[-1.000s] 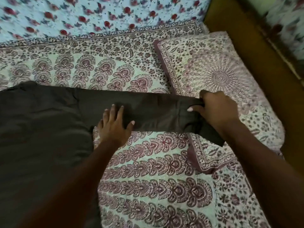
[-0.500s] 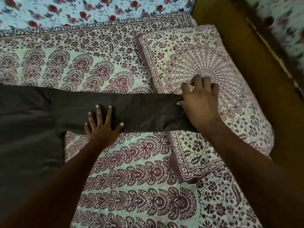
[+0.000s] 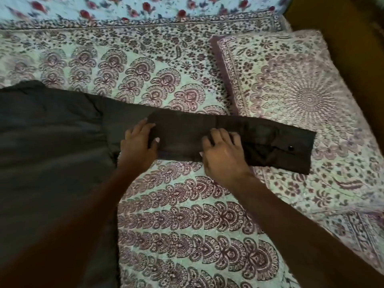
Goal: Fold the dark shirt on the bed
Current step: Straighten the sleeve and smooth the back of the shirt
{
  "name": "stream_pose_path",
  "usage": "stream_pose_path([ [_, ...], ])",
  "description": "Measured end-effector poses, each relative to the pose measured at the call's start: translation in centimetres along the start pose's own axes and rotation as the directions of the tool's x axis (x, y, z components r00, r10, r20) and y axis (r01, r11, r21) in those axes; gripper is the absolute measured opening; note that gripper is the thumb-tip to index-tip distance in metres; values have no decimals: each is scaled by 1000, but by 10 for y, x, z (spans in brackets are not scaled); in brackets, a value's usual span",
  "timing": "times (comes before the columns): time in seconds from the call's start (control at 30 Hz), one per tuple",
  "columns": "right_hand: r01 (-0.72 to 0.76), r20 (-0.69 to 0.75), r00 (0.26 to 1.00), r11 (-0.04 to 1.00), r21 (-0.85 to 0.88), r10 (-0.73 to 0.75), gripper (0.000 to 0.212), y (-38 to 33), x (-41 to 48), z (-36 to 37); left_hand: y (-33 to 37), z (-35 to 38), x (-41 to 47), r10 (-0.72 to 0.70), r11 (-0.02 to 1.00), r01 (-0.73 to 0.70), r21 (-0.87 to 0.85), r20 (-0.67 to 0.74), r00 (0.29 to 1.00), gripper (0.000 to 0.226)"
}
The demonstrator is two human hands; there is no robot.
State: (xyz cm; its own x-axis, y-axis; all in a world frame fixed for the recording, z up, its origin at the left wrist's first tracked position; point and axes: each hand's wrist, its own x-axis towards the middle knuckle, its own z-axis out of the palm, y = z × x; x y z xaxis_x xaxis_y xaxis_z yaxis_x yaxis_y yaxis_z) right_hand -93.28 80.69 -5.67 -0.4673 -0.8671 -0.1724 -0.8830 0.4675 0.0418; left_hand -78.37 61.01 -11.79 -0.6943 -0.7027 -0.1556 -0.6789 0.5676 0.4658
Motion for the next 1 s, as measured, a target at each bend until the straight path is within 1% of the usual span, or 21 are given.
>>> stream_pose_path([
  [0.07, 46, 14, 999, 996, 83, -47, 53, -41, 21, 1, -39, -17, -11, 20, 994, -6, 110, -126, 992, 46],
  [0.1, 69, 40, 996, 990, 126, -75, 55, -63, 32, 0, -60, -27, -16, -3, 990, 28, 141, -180, 984, 44],
  [0.13, 88, 63, 993, 982, 165, -99, 58, -82, 44, -1, -79, -34, -19, -43, 985, 79, 155, -222, 974, 45],
  [0.2, 135, 57, 987, 963, 234, -153, 60, -128, 70, -1, -124, -50, -27, -166, 964, 210, 161, -250, 954, 56],
  [0.27, 185, 24, 979, 935, 304, -202, 63, -173, 95, 0, -164, -57, -34, -293, 932, 325, 157, -200, 935, 70],
  [0.33, 207, 6, 975, 911, 357, -224, 69, -214, 116, 3, -189, -53, -38, -403, 898, 416, 143, -110, 908, 81],
  [0.4, 230, -6, 969, 892, 390, -247, 74, -249, 138, 8, -201, -47, -37, -439, 880, 444, 169, -63, 896, 85],
  [0.47, 253, 36, 957, 885, 391, -289, 79, -271, 160, 20, -202, -44, -32, -454, 875, 448, 186, -11, 891, 88],
  [0.53, 281, 68, 944, 893, 351, -323, 75, -280, 177, 40, -203, -48, -30, -468, 873, 458, 166, 29, 883, 97],
  [0.57, 290, 52, 945, 903, 316, -322, 70, -279, 181, 50, -204, -50, -29, -472, 874, 461, 153, 44, 881, 103],
  [0.6, 283, 16, 954, 918, 279, -299, 68, -274, 181, 58, -205, -54, -27, -473, 877, 460, 139, 75, 878, 109],
  [0.67, 204, -49, 979, 946, 251, -198, 66, -251, 175, 67, -205, -59, -25, -455, 890, 441, 118, 152, 877, 123],
  [0.7, 140, -55, 990, 958, 251, -130, 65, -237, 171, 68, -206, -62, -26, -445, 895, 431, 112, 176, 878, 130],
  [0.77, -37, -25, 999, 970, 241, 44, 66, -205, 163, 68, -207, -66, -27, -432, 902, 419, 106, 207, 878, 139],
  [0.83, -236, 56, 972, 941, 242, 229, 69, -175, 158, 69, -205, -66, -28, -422, 906, 407, 113, 224, 878, 143],
  [0.87, -325, 86, 946, 907, 267, 313, 71, -168, 160, 70, -204, -67, -28, -424, 905, 409, 113, 230, 876, 143],
  [0.9, -397, 84, 917, 869, 297, 390, 74, -167, 164, 71, -204, -67, -27, -430, 903, 415, 113, 238, 871, 144],
  [0.93, -428, 41, 898, 847, 316, 438, 77, -173, 169, 70, -204, -68, -27, -433, 901, 418, 114, 245, 867, 144],
  [0.97, -406, -24, 900, 857, 318, 435, 79, -185, 175, 68, -203, -68, -27, -434, 901, 418, 115, 247, 866, 144],
  [1.0, -323, -87, 927, 895, 308, 364, 78, -200, 179, 66, -203, -68, -27, -434, 901, 417, 119, 246, 867, 144],
])
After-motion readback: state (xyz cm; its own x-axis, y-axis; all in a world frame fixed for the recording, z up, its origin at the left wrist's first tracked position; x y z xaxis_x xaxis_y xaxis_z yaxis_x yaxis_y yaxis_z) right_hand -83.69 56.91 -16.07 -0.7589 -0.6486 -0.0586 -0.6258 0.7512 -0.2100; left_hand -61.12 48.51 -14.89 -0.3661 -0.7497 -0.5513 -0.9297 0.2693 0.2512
